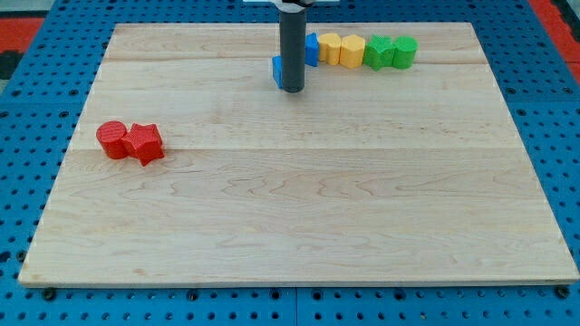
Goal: Push the blue cube into the blue triangle
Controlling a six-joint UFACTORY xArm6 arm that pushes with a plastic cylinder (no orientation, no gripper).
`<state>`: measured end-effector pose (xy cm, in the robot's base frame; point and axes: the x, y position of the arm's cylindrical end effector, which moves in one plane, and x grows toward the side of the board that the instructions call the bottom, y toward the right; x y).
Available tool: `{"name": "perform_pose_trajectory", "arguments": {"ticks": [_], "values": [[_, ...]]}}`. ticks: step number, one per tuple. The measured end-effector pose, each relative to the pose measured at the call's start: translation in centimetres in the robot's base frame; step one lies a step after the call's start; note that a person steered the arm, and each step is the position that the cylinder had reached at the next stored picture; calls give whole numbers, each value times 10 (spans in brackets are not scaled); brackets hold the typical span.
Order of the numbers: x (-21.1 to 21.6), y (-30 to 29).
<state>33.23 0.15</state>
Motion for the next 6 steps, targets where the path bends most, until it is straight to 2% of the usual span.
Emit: {"name": "perform_pose_trajectory", "arguments": {"ticks": [2, 4, 5, 6], "values": [[0, 35], [-6, 35], [-34, 33], [-34, 33]]}}
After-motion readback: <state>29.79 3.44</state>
